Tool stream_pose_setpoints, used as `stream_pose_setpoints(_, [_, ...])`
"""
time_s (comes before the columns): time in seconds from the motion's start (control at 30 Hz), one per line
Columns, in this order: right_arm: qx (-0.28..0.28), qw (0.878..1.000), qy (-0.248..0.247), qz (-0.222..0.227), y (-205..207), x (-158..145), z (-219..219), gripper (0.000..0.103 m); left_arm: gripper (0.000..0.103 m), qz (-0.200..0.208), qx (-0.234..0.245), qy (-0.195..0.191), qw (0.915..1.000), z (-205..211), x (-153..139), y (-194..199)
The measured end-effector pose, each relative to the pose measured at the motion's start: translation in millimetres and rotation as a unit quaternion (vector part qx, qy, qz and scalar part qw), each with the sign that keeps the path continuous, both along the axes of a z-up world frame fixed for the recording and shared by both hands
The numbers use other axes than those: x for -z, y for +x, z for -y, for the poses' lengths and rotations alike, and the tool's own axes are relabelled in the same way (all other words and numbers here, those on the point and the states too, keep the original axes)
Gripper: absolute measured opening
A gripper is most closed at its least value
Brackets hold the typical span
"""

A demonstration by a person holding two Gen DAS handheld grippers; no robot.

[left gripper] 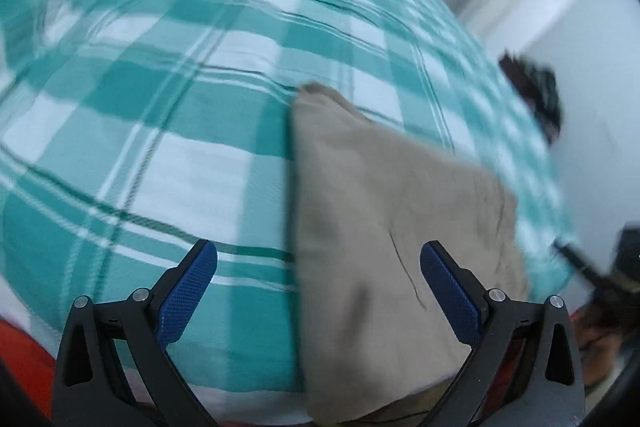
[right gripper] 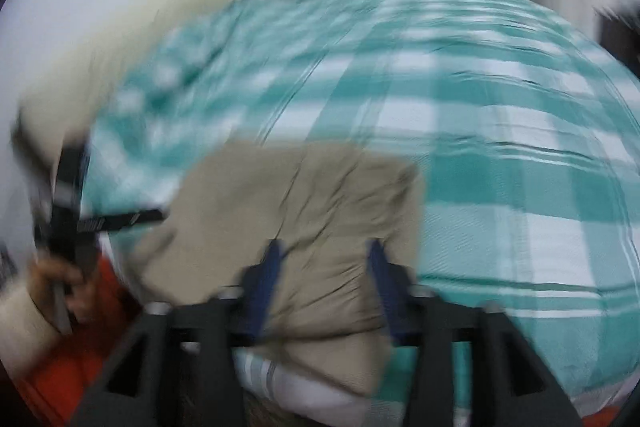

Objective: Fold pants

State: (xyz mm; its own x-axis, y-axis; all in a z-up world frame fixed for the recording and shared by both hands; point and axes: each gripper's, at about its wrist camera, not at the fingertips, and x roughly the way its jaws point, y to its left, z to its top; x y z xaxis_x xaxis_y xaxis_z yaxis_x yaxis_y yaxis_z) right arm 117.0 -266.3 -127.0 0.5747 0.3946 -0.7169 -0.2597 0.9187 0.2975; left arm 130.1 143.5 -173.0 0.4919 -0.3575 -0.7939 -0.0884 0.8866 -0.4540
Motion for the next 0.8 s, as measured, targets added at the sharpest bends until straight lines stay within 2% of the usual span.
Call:
stream_pose_setpoints(0.07, [0.023, 0.998, 0.037, -0.035, 11, 7, 25, 0.065, 0.101, -0.026, 0.004, -0.049, 0.9984, -10, 13, 7])
stream_pose_setpoints(0.1, [0.029, 0.995, 0.063, -0.075, 21, 20, 38, 0.065, 0.101, -0.039, 0.016, -0.062, 0.9972, -7, 21, 11])
stream_pose_setpoints(0.13, [0.032, 0.989, 0.095, -0.111, 29, 35, 47, 0.065, 0.101, -0.049, 0.028, -0.068, 0.9961, -3, 28, 14])
stream_pose_setpoints(0.17, [0.032, 0.984, 0.116, -0.129, 34, 44, 50, 0.065, 0.101, -0.059, 0.040, -0.070, 0.9950, 4, 36, 17])
stream_pose_setpoints(0.23, [0.028, 0.969, 0.166, -0.181, 48, 73, 53, 0.065, 0.101, -0.066, 0.061, -0.053, 0.9945, 21, 44, 23])
stream_pose_setpoints(0.3, [0.029, 0.961, 0.176, -0.210, 59, 95, 49, 0.065, 0.101, -0.061, 0.086, -0.051, 0.9932, 35, 43, 32])
stream_pose_setpoints(0.37, [0.024, 0.957, 0.189, -0.219, 69, 105, 43, 0.065, 0.100, -0.062, 0.107, -0.081, 0.9890, 48, 44, 38])
stream_pose_setpoints(0.4, [0.015, 0.951, 0.209, -0.228, 74, 111, 36, 0.065, 0.097, -0.068, 0.122, -0.099, 0.9852, 58, 46, 44])
stream_pose_setpoints(0.43, [0.008, 0.947, 0.218, -0.235, 80, 112, 33, 0.065, 0.092, -0.071, 0.125, -0.085, 0.9859, 63, 45, 45])
stream_pose_setpoints(0.47, [0.002, 0.948, 0.210, -0.241, 85, 113, 26, 0.057, 0.067, -0.075, 0.128, -0.031, 0.9884, 74, 42, 48])
stream_pose_setpoints(0.5, [-0.005, 0.956, 0.173, -0.239, 87, 110, 18, 0.053, 0.049, -0.075, 0.131, -0.004, 0.9886, 77, 39, 49])
stream_pose_setpoints(0.53, [-0.015, 0.964, 0.134, -0.228, 88, 103, 9, 0.047, 0.039, -0.067, 0.132, 0.002, 0.9889, 79, 32, 50])
stream_pose_setpoints(0.6, [-0.033, 0.975, 0.089, -0.199, 87, 83, -6, 0.039, 0.020, -0.052, 0.123, -0.015, 0.9910, 75, 14, 55])
stream_pose_setpoints(0.67, [-0.060, 0.984, 0.050, -0.163, 85, 57, -21, 0.033, 0.019, -0.030, 0.117, -0.027, 0.9923, 75, -8, 67])
stream_pose_setpoints(0.8, [-0.090, 0.991, 0.007, -0.097, 103, 10, -48, 0.032, 0.019, 0.024, 0.110, 0.014, 0.9935, 90, -54, 113])
